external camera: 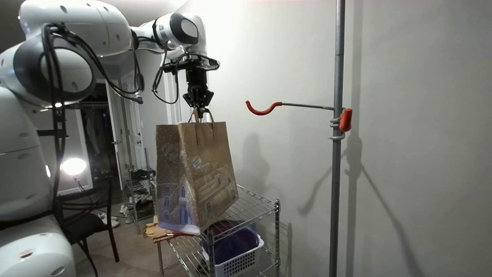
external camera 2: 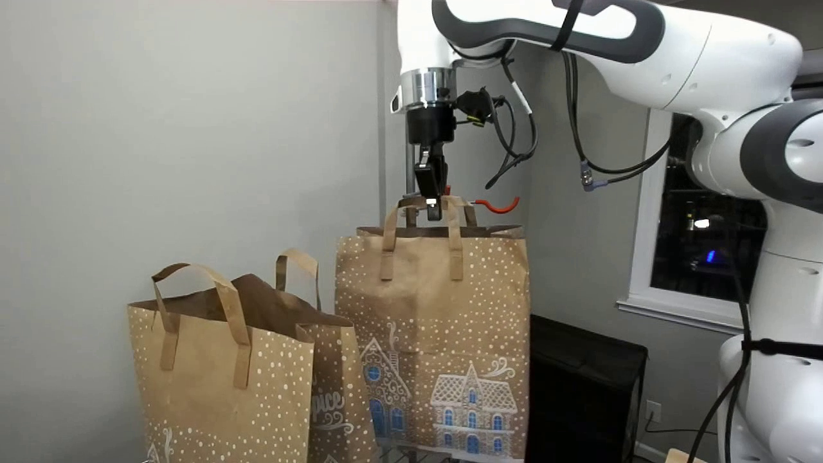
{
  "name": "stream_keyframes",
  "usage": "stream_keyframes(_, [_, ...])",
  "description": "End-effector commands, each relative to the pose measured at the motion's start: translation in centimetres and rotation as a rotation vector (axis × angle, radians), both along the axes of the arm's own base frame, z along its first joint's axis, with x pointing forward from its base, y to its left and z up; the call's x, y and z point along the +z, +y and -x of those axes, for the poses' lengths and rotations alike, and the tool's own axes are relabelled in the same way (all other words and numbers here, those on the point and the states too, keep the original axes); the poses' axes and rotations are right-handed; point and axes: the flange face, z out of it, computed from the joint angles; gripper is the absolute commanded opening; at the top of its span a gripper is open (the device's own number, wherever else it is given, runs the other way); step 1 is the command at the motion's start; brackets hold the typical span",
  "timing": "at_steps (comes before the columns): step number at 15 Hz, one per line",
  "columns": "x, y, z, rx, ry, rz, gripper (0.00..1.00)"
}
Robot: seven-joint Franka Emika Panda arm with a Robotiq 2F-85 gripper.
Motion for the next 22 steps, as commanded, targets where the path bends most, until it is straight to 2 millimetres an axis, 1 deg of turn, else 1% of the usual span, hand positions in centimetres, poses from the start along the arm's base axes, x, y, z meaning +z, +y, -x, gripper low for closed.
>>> stream_keyframes(1, [-0.5,-4.6,1.3,-0.044,-0.002,-0.035,0.04])
stream_keyframes(6, [-2.9,-11.4,3.1,-0.200,-0.042,-0.092,0.04])
stream_keyframes(9, [-4.6,-15.5,5.1,-0.292,-0.071,-0.120,0.04])
stream_keyframes(11, [-5.9,-17.7,6.7,-0.324,-0.085,-0.139,0.04])
stream_keyframes(14, [-7.4,-20.3,8.6,-0.369,-0.111,-0.175,0.04])
stream_keyframes(16, [-8.3,-22.2,9.5,-0.415,-0.142,-0.217,0.04])
stream_keyframes(17, [-8.7,-23.4,9.7,-0.461,-0.157,-0.243,0.04])
stream_keyframes(19, [-9.5,-26.6,10.0,-0.556,-0.181,-0.298,0.05])
stream_keyframes(21, [-10.4,-29.9,10.4,-0.650,-0.197,-0.308,0.05])
stream_keyframes(22, [-10.6,-31.7,10.6,-0.689,-0.208,-0.309,0.04])
